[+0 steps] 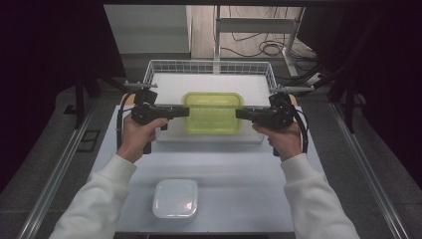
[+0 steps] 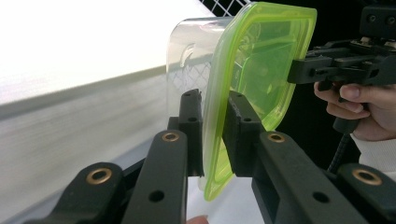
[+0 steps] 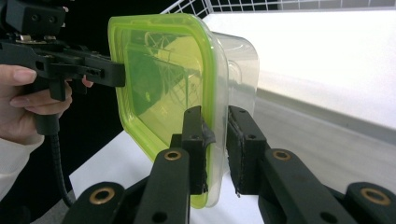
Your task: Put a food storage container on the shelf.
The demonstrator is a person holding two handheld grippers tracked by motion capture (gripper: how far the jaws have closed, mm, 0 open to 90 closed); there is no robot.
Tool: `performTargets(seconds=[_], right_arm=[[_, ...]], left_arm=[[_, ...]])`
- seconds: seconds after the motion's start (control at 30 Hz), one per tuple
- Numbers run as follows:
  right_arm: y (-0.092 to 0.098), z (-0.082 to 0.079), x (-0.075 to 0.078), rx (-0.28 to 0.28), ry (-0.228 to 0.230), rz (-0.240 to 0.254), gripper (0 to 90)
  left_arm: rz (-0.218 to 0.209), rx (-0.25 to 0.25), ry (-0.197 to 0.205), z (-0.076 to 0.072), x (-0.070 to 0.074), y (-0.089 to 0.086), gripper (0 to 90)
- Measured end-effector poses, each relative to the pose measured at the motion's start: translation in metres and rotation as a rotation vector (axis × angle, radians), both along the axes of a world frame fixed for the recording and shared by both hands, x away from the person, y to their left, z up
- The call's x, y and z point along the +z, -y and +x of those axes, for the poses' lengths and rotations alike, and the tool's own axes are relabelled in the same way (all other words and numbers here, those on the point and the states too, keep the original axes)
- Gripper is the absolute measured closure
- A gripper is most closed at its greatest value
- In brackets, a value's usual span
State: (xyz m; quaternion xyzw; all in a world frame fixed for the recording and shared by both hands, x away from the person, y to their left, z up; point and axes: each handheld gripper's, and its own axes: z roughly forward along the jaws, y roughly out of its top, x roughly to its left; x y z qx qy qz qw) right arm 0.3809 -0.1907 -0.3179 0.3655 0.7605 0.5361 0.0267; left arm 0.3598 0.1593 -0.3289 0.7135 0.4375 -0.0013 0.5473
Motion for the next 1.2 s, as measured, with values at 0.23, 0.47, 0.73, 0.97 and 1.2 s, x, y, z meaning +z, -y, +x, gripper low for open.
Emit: performTargets(seconds=[0.23, 0.47, 0.73, 0.97, 1.2], right_arm=[[-0.001, 0.016, 0.006, -0.010, -0.013, 0.002, 77.5], [-0.001, 0.030, 0.013, -0.017, -0.011, 0.023, 77.5], [-0.002, 0.049, 0.016, -0.023, -0.037, 0.031, 77.7], [-0.003, 0.071, 0.017, -0.031, -0.072, 0.059, 77.8], [-0.008, 0.087, 0.019, -0.036, -0.096, 0.057, 77.8]], left_arm=[[0.006, 0.008, -0.005, 0.017, 0.007, 0.000, 78.4], [0.014, 0.005, 0.003, 0.032, 0.017, -0.001, 78.5], [0.010, 0.003, -0.026, 0.050, 0.020, -0.002, 78.5], [0.007, 0.012, -0.046, 0.071, 0.024, -0.004, 78.5], [-0.005, 0.016, -0.070, 0.089, 0.023, -0.009, 78.7]])
